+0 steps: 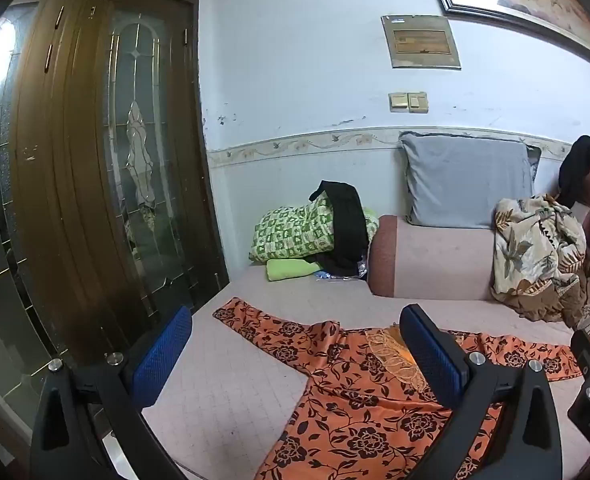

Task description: Fold small clothes

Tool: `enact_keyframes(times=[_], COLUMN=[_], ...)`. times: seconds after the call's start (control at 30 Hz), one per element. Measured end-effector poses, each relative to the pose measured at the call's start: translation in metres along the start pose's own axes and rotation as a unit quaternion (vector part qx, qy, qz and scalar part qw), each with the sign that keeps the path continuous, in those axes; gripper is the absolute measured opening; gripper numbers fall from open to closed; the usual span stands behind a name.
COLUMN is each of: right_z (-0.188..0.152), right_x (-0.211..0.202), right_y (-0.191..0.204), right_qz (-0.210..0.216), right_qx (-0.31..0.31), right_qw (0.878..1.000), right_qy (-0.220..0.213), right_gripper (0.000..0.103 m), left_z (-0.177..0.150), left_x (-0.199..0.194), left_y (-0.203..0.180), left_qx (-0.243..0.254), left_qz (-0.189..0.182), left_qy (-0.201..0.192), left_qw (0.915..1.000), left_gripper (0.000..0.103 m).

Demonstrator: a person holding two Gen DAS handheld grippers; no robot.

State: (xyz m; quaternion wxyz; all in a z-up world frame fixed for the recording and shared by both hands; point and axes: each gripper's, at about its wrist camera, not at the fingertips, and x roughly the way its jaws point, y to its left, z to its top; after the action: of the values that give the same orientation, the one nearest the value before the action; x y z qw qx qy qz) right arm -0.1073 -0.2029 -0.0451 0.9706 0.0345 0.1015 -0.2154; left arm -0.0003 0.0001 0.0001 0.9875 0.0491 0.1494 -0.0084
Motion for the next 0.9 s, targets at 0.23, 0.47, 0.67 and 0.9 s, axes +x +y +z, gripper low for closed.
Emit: enact_keyframes(times=[0.23,0.47,0.67,0.9], right_z=[0.001,-0.004,-0.004,-0.004], right_x=[0.026,0.027,0.028,0.027], right_y=[-0.002,-0.003,-0.005,-0.006], right_qz=[0.021,0.017,0.020,0.021], right_qx=[0.006,0.015,0.019,0.019], right_qw=[0.999,0.999,0.998,0.998], right_qy=[0.041,0.045,0.049,0.051], right_gripper=[0.103,0.103,0.103,0.103], left_z=[-0.004,-0.001,0.001,-0.002], left_x=[0.008,0.006,0.004,0.007], left_y=[0.012,0.002,0.002,0.001], left_qx=[-0.015,0.002,0.003,0.002], left_qz=[-0.002,0.011,0.013,0.011], left_qy=[0.016,0.011,0.010,0.020], left_qw=[0.9998,0.9999,0.9999,0.9997], left_gripper=[0.103,0.103,0.103,0.103])
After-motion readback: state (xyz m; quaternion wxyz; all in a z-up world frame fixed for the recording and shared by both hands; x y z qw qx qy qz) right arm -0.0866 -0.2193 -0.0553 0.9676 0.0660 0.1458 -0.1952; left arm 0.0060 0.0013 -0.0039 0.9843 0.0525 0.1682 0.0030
